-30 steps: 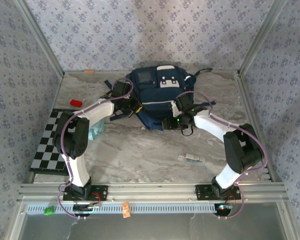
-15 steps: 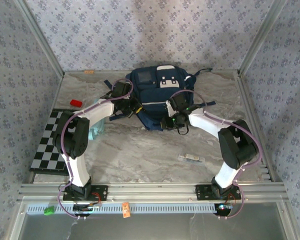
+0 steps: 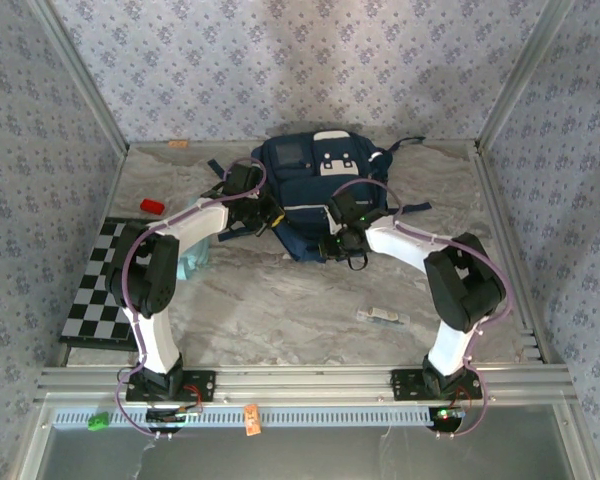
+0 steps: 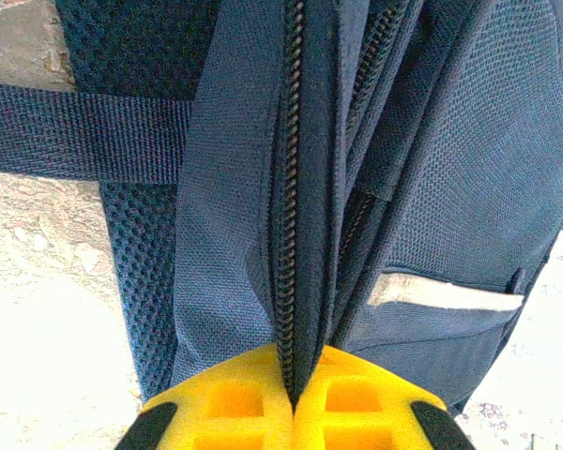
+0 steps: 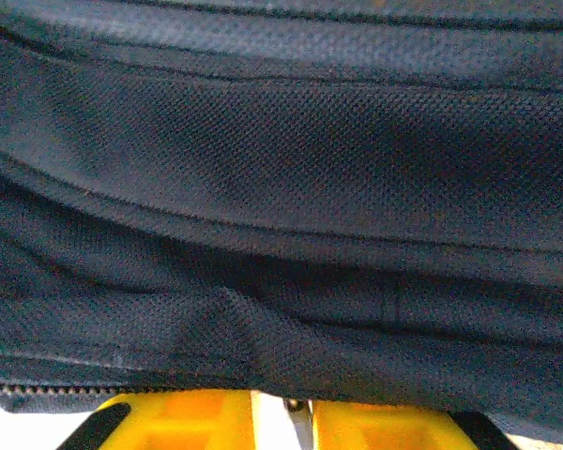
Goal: Pack the student bag
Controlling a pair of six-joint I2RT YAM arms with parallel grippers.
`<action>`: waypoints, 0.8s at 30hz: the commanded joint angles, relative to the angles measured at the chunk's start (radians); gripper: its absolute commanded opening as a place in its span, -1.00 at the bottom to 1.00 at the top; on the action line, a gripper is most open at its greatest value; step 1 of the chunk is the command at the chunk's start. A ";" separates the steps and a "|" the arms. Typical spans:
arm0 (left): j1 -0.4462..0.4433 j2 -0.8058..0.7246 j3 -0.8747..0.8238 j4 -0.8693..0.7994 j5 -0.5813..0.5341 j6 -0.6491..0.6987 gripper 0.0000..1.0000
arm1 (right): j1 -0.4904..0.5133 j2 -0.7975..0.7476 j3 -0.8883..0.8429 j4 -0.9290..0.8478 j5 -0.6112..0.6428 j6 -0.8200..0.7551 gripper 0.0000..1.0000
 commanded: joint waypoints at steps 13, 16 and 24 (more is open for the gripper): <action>0.050 -0.037 -0.014 0.040 0.021 0.026 -1.00 | 0.002 -0.105 -0.068 -0.153 0.243 0.062 -1.00; 0.084 -0.045 -0.014 0.020 0.021 0.050 -1.00 | -0.026 -0.162 -0.117 -0.171 0.256 0.069 -1.00; 0.148 -0.002 0.054 -0.026 0.049 0.141 -1.00 | -0.015 -0.241 -0.123 -0.199 0.251 0.025 -1.00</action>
